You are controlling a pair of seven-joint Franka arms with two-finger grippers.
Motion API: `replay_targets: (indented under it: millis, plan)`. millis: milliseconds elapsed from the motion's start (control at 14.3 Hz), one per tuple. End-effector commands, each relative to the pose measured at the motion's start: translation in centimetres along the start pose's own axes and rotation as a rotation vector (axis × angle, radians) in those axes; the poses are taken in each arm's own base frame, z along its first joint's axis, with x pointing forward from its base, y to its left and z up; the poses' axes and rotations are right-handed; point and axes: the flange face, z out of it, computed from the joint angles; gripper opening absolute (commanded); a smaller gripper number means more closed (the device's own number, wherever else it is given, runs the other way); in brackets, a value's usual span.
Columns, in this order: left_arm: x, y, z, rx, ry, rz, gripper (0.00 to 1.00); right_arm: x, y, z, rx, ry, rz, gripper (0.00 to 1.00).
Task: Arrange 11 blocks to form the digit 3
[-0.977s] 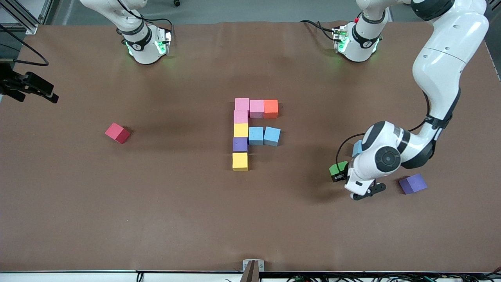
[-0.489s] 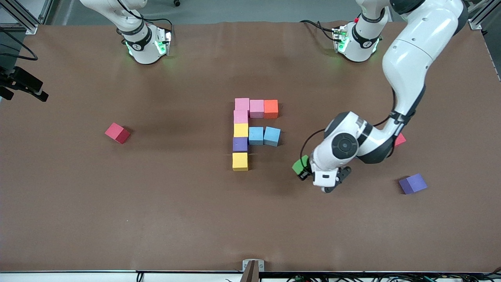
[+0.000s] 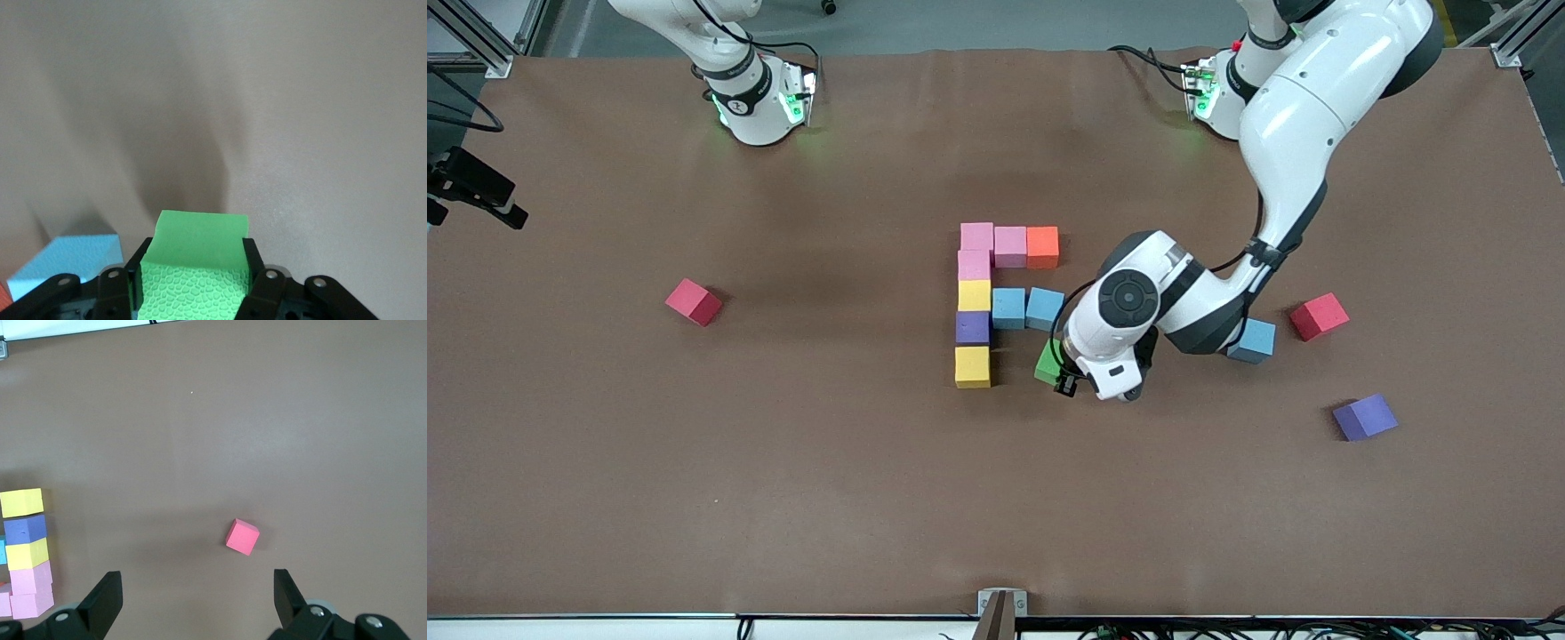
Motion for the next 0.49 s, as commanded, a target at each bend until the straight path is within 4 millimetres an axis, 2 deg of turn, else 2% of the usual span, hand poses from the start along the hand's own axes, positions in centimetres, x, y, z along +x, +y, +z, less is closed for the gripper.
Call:
replay_targets:
  millis: [0,70,209,279,419]
  plan:
    - [-0.2,0.9,-0.1,-0.024,-0.023,-0.211,0.25,0.4,0.1,-0.3,-0.005,0.005,0.008,1.0]
    - [-0.4,0.9,0.2,-0.031,-0.032,-0.257,0.25,0.6,-0.1,0.3,-0.008,-0.004,0.001,1.0]
    - [-2.2,0.6,1.1,-0.041,-0.052,-0.279,0.25,1.1,-0.3,0.8,-0.023,-0.01,-0.005,1.0]
    - [-1.4,1.3,1.3,-0.064,-0.058,-0.357,0.25,1.4,-0.3,1.1,-0.022,-0.013,-0.005,1.0]
    - [-2.9,1.1,2.2,-0.085,-0.056,-0.376,0.25,1.5,-0.2,1.3,-0.015,-0.016,0.001,1.0]
